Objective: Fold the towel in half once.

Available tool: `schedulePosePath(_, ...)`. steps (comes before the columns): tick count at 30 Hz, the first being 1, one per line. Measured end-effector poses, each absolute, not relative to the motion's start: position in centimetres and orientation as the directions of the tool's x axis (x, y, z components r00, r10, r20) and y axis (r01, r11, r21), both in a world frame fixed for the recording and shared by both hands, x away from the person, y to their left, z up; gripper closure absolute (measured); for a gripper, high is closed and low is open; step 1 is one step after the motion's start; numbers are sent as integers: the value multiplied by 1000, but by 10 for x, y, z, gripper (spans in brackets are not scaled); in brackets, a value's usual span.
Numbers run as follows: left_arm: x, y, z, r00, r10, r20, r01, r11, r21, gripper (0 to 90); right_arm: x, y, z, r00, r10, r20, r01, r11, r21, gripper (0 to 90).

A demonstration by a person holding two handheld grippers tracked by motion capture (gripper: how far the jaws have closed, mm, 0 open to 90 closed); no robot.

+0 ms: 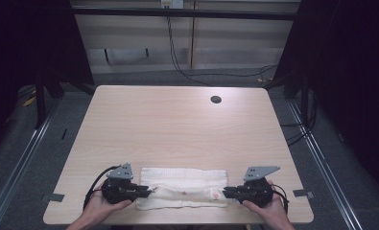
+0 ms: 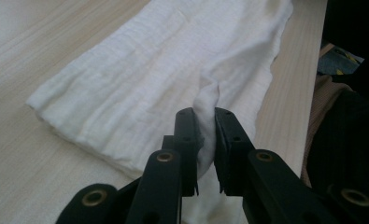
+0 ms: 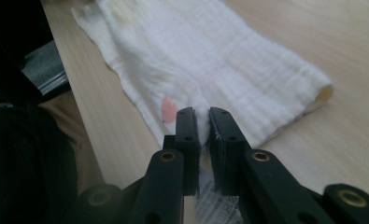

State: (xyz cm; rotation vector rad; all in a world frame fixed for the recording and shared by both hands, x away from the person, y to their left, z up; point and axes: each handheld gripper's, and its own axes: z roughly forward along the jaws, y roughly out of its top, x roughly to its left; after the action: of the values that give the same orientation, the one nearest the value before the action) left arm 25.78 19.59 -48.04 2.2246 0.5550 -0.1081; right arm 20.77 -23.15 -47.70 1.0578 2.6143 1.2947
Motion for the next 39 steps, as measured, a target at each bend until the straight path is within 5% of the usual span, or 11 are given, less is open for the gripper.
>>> schedulePosePath(17,238,214,-471,911,335,-241,402,-587,703,664,185,-231,-473,-767,585,264,571,434,697,616)
schedulePosePath(27,263,206,-472,891,385,-241,434,-564,703,655,192,-230,-465,-759,596,262,562,398,725,570)
schedulePosePath(39,286,205,-481,869,425,-255,464,-518,718,803,234,-231,-476,-686,708,169,599,416,684,550)
